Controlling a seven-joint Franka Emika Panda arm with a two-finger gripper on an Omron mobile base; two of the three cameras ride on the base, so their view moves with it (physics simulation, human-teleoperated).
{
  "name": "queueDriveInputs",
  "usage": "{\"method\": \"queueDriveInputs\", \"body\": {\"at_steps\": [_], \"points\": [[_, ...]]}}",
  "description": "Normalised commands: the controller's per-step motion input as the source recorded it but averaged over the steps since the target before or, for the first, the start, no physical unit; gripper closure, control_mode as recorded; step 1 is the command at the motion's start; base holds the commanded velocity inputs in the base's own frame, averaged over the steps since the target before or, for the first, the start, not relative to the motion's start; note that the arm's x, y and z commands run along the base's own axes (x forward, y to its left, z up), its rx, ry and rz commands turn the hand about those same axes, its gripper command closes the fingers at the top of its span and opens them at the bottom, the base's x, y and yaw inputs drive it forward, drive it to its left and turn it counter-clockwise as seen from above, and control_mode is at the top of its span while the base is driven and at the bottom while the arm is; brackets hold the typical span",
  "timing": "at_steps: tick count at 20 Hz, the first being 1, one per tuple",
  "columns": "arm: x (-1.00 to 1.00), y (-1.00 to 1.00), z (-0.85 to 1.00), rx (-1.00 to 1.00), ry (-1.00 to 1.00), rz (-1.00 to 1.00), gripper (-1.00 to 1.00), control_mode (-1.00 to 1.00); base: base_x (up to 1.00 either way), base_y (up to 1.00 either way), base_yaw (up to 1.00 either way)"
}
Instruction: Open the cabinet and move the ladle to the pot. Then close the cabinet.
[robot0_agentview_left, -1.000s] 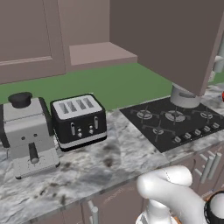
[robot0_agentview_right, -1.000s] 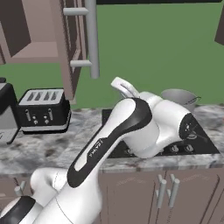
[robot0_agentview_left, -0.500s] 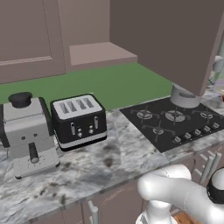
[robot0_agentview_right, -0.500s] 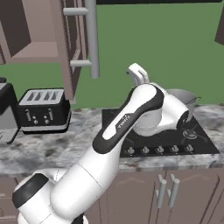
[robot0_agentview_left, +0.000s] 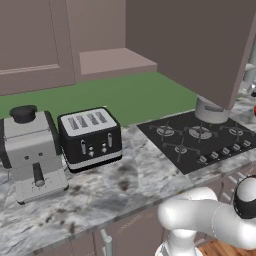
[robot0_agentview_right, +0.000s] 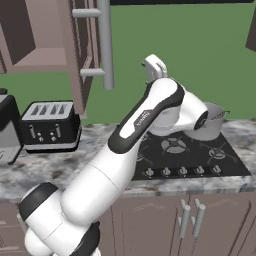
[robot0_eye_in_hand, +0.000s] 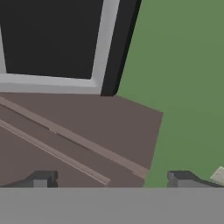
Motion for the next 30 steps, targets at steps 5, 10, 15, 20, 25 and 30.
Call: {"method": "queueDriveInputs", "body": {"at_steps": [5, 10, 15, 20, 25, 30], "points": [[0.0, 0.48, 0.31, 0.0, -0.02, 0.02, -1.0, -1.0, 0.0, 0.0, 0.0], [-0.01, 0.48, 0.27, 0.0, -0.02, 0.1, -1.0, -1.0, 0.0, 0.0, 0.0], [-0.18, 0.45, 0.21, 0.0, -0.03, 0.16, -1.0, -1.0, 0.0, 0.0, 0.0], [-0.41, 0.4, 0.2, 0.0, -0.05, 0.19, -1.0, -1.0, 0.0, 0.0, 0.0], [-0.49, 0.5, 0.15, 0.0, -0.04, 0.22, -1.0, -1.0, 0.0, 0.0, 0.0], [-0.57, 0.49, 0.12, 0.0, -0.05, 0.22, -1.0, -1.0, 0.0, 0.0, 0.0]]}}
